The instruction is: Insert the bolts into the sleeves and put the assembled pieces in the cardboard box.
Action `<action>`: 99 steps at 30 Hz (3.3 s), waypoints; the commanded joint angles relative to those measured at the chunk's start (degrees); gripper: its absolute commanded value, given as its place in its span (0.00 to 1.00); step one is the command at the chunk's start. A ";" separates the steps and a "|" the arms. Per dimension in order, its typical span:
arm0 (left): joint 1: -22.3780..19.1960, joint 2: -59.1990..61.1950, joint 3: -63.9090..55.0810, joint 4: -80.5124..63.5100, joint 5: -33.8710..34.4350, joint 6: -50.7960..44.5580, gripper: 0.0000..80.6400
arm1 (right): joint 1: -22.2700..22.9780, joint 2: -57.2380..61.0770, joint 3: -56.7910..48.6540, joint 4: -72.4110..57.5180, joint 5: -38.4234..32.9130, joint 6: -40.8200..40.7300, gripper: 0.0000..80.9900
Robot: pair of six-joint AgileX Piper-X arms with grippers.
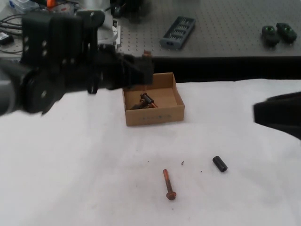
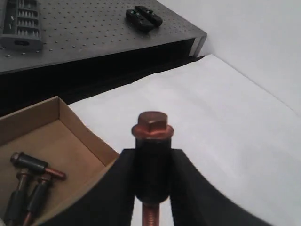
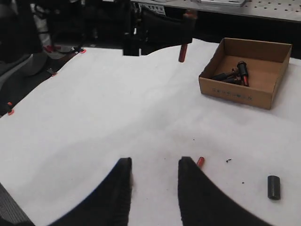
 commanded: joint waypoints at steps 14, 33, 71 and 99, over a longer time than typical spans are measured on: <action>1.10 21.31 -24.45 13.37 -1.66 3.45 0.16 | -0.20 -8.05 -0.20 12.27 2.97 0.01 0.32; 3.93 29.72 -30.62 14.97 -4.99 9.82 0.41 | -0.20 -8.52 -0.20 13.94 3.89 2.65 0.32; 4.23 7.44 -30.91 70.05 -11.41 33.79 0.30 | -3.48 38.76 -0.35 -7.45 -4.37 4.69 0.22; 4.23 1.61 -30.91 71.50 -9.35 36.89 0.22 | 5.55 45.87 -0.57 -17.95 -3.19 10.10 0.22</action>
